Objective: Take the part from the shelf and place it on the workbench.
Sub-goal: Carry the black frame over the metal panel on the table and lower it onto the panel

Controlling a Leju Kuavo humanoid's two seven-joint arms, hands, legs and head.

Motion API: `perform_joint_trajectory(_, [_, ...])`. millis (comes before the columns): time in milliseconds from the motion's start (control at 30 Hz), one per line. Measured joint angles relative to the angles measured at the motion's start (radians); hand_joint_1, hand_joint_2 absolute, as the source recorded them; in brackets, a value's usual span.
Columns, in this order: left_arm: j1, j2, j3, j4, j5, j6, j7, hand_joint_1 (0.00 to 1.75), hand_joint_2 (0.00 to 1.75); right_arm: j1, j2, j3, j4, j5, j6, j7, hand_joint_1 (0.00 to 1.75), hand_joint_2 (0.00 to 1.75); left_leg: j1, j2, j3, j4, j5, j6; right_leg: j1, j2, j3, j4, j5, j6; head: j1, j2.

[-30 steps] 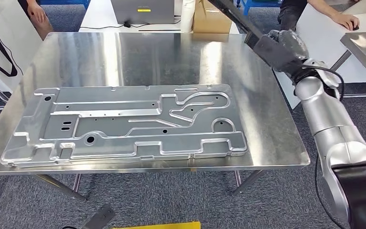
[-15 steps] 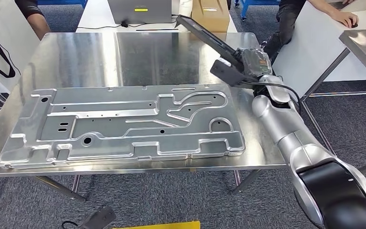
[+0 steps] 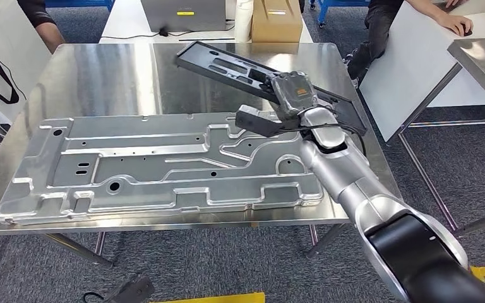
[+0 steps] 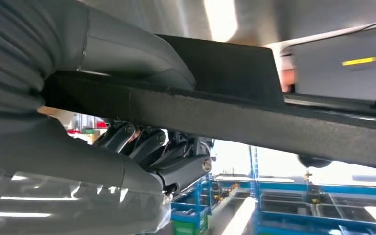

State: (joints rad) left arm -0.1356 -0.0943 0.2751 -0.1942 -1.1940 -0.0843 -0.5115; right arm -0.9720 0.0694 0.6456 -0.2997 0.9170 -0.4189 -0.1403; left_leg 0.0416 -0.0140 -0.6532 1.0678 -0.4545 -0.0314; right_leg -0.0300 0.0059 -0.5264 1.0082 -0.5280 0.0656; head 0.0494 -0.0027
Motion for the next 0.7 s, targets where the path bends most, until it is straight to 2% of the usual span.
perform_joint_trajectory(300, [-0.002, 0.001, -0.015, 0.000, 0.001, -0.013, 0.003, 0.00, 1.75, 0.021, 0.085, 0.042, 0.001, 0.053, -0.025, -0.078, 1.75, 1.75, 0.000, 0.001, 0.000, -0.001, 0.000, -0.001, 0.000, 0.001, -0.001, 0.000, 0.000, 0.000, -0.001, 0.000])
perform_joint_trajectory(433, [-0.005, 0.000, -0.022, 0.000, 0.000, -0.017, 0.005, 0.00, 1.75, 0.028, 0.129, 0.061, 0.001, 0.075, -0.022, -0.085, 1.75, 1.75, 0.000, 0.001, 0.000, -0.001, 0.000, -0.001, 0.000, 0.000, -0.001, 0.000, 0.000, -0.001, -0.002, 0.000])
perform_joint_trajectory(700, [-0.007, 0.000, -0.026, 0.000, 0.013, -0.017, 0.004, 0.00, 1.75, 0.032, 0.145, 0.071, 0.001, 0.081, -0.019, -0.062, 1.75, 1.75, 0.000, 0.001, 0.000, -0.001, 0.000, -0.001, 0.000, 0.001, -0.001, 0.000, 0.000, -0.001, -0.003, 0.000])
